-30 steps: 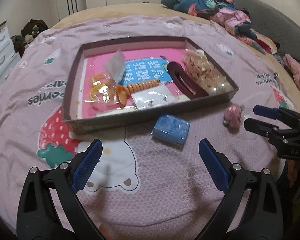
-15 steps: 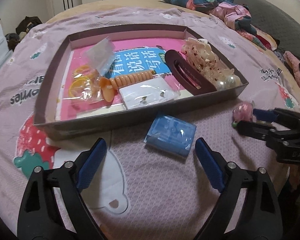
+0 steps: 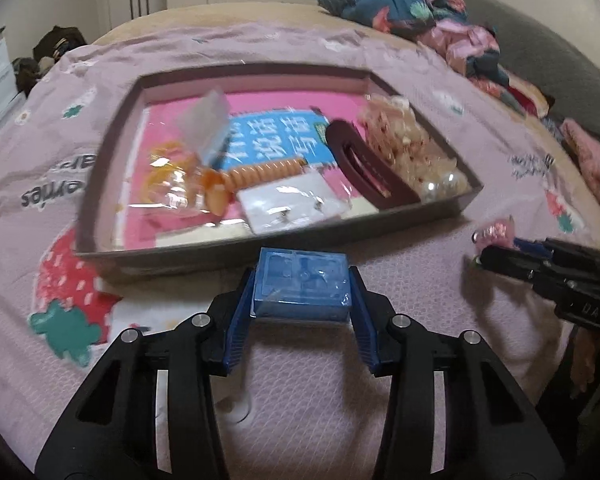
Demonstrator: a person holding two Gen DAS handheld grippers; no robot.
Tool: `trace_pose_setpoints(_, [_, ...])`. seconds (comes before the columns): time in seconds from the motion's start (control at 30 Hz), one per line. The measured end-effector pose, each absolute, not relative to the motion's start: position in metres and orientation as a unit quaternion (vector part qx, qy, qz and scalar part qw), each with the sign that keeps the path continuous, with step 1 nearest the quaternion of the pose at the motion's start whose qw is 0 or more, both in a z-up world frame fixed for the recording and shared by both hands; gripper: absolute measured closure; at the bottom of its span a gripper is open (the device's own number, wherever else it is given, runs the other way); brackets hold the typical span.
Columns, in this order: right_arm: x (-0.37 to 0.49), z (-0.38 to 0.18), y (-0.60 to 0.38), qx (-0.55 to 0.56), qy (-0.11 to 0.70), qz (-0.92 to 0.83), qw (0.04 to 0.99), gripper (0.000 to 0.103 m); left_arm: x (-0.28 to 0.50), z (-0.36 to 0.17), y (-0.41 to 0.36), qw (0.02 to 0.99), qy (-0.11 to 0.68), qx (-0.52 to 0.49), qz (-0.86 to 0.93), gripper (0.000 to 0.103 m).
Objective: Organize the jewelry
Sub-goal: 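Grasp the pink pom-pom clip with the right tool while the left tool lifts the blue box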
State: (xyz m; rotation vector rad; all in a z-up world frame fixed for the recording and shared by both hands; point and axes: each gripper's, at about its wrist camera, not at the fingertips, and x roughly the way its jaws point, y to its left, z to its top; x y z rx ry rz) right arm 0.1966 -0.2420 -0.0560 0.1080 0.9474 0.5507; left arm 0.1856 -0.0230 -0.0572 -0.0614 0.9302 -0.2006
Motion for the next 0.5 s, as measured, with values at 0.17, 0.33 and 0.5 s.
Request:
trace_pose_setpoints(0.17, [0.185,-0.04,-0.233,0.038,0.432,0.272,0.859,0.074,0.174,-0.03,-0.001,0.904,0.419,-0.04,-0.081,0.067])
trace_pose_setpoints(0.33, [0.18,-0.025,-0.22,0.023,0.414,0.282,0.865,0.074,0.172,-0.012,0.022,0.916,0.395,-0.045,-0.05,0.067])
trace_pose_setpoints(0.5, [0.18,-0.015,-0.206,0.016,0.404,0.292,0.866,0.074,0.174,-0.004,0.043,0.92,0.385,-0.061,-0.03,0.067])
